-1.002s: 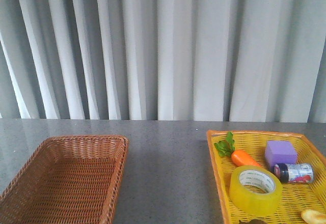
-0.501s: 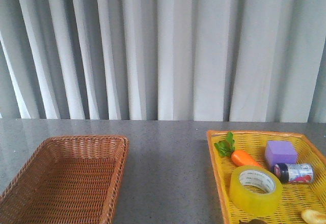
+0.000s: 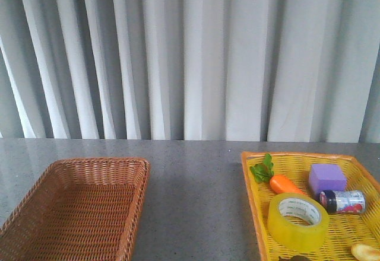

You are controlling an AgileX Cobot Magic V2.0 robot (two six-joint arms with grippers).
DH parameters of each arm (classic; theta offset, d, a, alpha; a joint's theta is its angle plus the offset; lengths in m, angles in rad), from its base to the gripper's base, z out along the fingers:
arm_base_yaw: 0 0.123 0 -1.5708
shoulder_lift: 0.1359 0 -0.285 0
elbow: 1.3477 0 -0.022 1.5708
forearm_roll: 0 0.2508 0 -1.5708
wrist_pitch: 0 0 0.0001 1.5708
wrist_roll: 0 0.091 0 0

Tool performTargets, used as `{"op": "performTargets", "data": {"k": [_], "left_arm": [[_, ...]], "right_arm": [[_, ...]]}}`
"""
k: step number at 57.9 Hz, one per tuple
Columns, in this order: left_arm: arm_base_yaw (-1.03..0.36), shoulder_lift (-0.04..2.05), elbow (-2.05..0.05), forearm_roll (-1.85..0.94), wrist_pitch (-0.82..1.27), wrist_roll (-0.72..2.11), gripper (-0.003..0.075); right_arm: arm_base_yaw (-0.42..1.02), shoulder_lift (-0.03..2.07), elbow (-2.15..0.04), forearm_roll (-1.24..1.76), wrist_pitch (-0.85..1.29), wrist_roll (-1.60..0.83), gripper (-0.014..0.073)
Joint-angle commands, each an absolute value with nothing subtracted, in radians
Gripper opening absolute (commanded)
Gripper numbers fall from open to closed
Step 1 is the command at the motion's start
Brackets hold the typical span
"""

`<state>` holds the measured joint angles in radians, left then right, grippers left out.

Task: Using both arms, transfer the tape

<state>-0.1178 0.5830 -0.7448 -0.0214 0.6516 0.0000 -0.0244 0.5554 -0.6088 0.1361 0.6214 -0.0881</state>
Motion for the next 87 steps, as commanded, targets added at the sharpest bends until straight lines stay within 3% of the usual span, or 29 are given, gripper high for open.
{"op": "performTargets", "data": {"k": [1, 17, 24, 31, 41, 47, 52, 63, 87], "left_arm": [[-0.121, 0.622, -0.779, -0.032, 0.643, -0.009, -0.0006], [-0.121, 0.651, -0.767, -0.046, 0.668, -0.026, -0.0004], [-0.121, 0.651, -0.740, -0.058, 0.668, -0.055, 0.0034], [-0.121, 0.651, -0.709, -0.058, 0.658, -0.054, 0.0157], [-0.121, 0.651, -0.698, -0.058, 0.608, -0.039, 0.0428], [-0.121, 0.651, -0.699, -0.058, 0.583, -0.030, 0.0539], [-0.121, 0.659, -0.701, -0.059, 0.549, 0.006, 0.0568], [-0.134, 0.747, -0.787, -0.153, 0.568, 0.179, 0.0549], [-0.404, 1.018, -0.889, -0.241, 0.634, 0.310, 0.0536]], "right_arm": [[-0.030, 0.598, -0.643, 0.138, 0.597, -0.096, -0.0006], [-0.030, 0.627, -0.643, 0.136, 0.606, -0.097, -0.0002], [-0.030, 0.627, -0.643, 0.135, 0.613, -0.101, 0.0056], [-0.030, 0.627, -0.643, 0.131, 0.613, -0.111, 0.0206], [-0.030, 0.627, -0.643, 0.133, 0.610, -0.114, 0.0486], [-0.030, 0.627, -0.643, 0.149, 0.623, -0.111, 0.0572], [-0.030, 0.637, -0.645, 0.151, 0.595, -0.113, 0.0575], [-0.030, 0.774, -0.735, 0.149, 0.661, -0.121, 0.0535], [-0.030, 1.231, -1.123, 0.105, 0.806, -0.159, 0.0487]]}}
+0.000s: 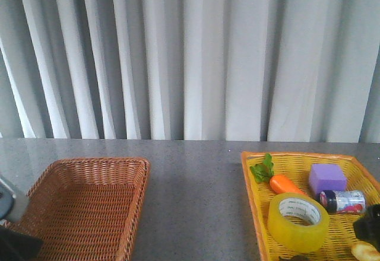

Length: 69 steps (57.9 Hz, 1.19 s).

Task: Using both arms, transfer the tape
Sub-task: 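Lower the right gripper onto the yellow tape roll in the tray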

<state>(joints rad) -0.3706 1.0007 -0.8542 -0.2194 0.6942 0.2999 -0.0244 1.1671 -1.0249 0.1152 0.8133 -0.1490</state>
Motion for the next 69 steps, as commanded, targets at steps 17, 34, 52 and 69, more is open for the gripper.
{"op": "performTargets", "data": {"k": [17, 34, 52, 69], "left_arm": [[-0.412, 1.032, -0.889, -0.241, 0.601, 0.310, 0.0536], [-0.412, 1.032, -0.889, -0.241, 0.598, 0.310, 0.0536], [-0.412, 1.032, -0.889, -0.241, 0.598, 0.310, 0.0536], [-0.412, 1.032, -0.889, -0.241, 0.598, 0.310, 0.0536]], "right_arm": [[-0.030, 1.531, -1.403, 0.108, 0.993, -0.144, 0.0487], [-0.030, 1.774, -1.591, 0.102, 1.053, -0.096, 0.0484], [-0.030, 1.945, -1.736, 0.086, 1.064, -0.031, 0.0384], [-0.030, 1.984, -1.772, 0.091, 1.096, -0.019, 0.0161]]}}
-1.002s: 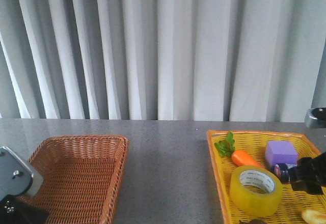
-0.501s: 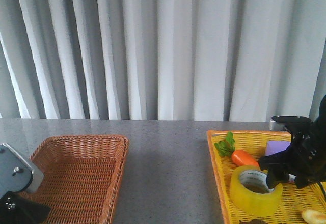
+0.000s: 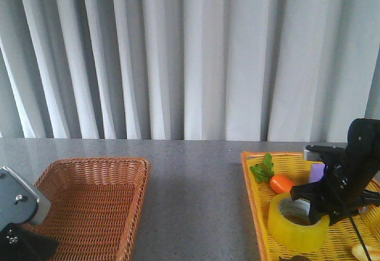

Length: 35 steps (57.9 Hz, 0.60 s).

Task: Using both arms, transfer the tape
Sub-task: 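Lower the right gripper onto the yellow tape roll in the tray, then close the right gripper on the tape roll's rim and lift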

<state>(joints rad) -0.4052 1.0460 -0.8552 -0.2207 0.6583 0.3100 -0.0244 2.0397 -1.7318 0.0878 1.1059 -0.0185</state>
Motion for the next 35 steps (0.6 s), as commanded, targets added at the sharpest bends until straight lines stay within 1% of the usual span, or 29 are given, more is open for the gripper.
{"op": "performTargets", "data": {"k": [1, 4, 9, 27, 35], "left_arm": [[-0.412, 1.032, -0.889, -0.241, 0.598, 0.310, 0.0536], [-0.412, 1.032, -0.889, -0.241, 0.598, 0.310, 0.0536], [-0.412, 1.032, -0.889, -0.241, 0.598, 0.310, 0.0536], [-0.412, 1.032, -0.889, -0.241, 0.598, 0.310, 0.0536], [-0.412, 1.032, -0.889, -0.241, 0.598, 0.310, 0.0536]], "right_arm": [[-0.030, 1.984, -1.773, 0.091, 1.097, -0.019, 0.0143], [-0.030, 1.981, -1.774, 0.093, 1.097, -0.019, 0.0110], [-0.030, 1.974, -1.776, 0.102, 1.099, -0.029, 0.0085], [-0.030, 1.842, -1.775, 0.119, 1.147, -0.084, 0.0104], [0.000, 1.763, -1.775, 0.175, 1.141, -0.152, 0.0107]]}}
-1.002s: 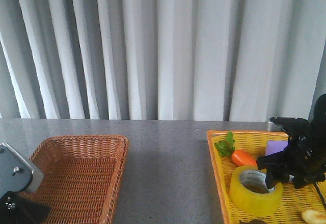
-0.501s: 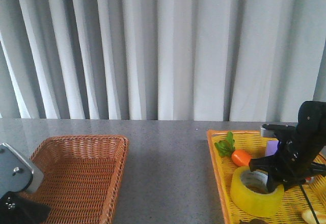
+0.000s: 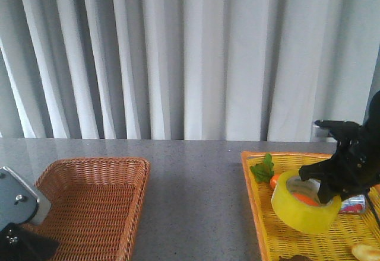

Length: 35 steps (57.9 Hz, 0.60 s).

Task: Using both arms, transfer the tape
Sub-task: 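Close the right gripper on the tape roll's rim and lift, then carry the tape roll toward the table center and set it down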

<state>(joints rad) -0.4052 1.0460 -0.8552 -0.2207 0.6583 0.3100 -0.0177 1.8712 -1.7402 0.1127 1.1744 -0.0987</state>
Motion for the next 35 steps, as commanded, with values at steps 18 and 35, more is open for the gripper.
{"op": "performTargets", "data": {"k": [18, 35], "left_arm": [[-0.412, 1.032, -0.889, -0.241, 0.598, 0.310, 0.0536], [-0.412, 1.032, -0.889, -0.241, 0.598, 0.310, 0.0536]], "right_arm": [[0.263, 1.745, -1.803, 0.178, 1.034, -0.221, 0.0120], [0.466, 1.865, -1.866, 0.037, 0.973, -0.188, 0.0128]]}}
